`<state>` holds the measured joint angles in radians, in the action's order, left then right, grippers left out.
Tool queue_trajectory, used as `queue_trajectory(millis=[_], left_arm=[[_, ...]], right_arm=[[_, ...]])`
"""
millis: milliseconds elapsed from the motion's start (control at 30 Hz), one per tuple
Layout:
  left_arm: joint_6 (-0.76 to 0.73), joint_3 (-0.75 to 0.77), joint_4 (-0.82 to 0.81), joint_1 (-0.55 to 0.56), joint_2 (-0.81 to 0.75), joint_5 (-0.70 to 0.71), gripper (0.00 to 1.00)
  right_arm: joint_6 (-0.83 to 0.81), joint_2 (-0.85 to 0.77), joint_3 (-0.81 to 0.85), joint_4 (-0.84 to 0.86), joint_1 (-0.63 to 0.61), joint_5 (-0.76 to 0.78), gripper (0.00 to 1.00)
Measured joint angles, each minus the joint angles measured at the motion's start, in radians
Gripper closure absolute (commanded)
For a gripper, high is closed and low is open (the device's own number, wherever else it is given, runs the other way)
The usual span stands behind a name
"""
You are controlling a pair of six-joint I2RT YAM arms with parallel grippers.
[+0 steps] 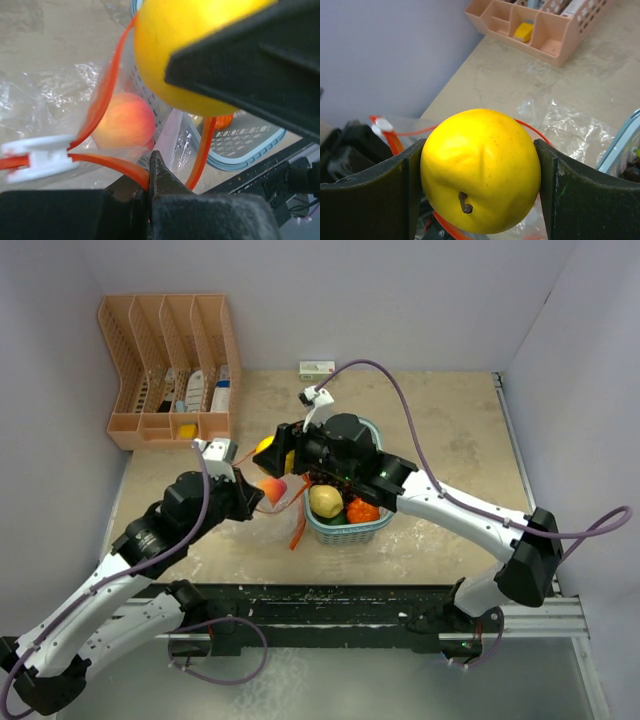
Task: Place the food in the zip-top bag and seal the zipper
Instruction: Place the fake fruit in the zipper food storage bag.
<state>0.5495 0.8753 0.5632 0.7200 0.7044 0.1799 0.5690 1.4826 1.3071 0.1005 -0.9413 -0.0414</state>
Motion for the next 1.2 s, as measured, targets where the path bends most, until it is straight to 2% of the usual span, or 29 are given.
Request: queue_trajectory(millis=[200,400,500,633,1200], left_arm=[[0.020,-0.027,-0.050,0.000,0.038,-0.055,1.00],[0.019,-0.030,-0.107,-0.009,0.045,-0.044,1.00],[0.020,-0.055,-0.148,-0.026,0.053,-0.047,1.00],[0.038,-0.114,-0.198,-0.061,0.057,-0.082,1.00],[0.088,-0.153,-0.249,-0.099,0.055,-0.169,1.00]], right_arm=[[0.010,0.071,0.103,-0.132,-0.037,0.212,0.60],[0.019,0.085,0.094,-0.234,-0.068,0.300,0.58],[0.028,0.082,0.080,-0.253,-0.076,0.321,0.39],[0.043,0.082,0.079,-0.301,-0.081,0.350,0.01],[0.056,0.079,0.104,-0.395,-0.085,0.418,0.00]])
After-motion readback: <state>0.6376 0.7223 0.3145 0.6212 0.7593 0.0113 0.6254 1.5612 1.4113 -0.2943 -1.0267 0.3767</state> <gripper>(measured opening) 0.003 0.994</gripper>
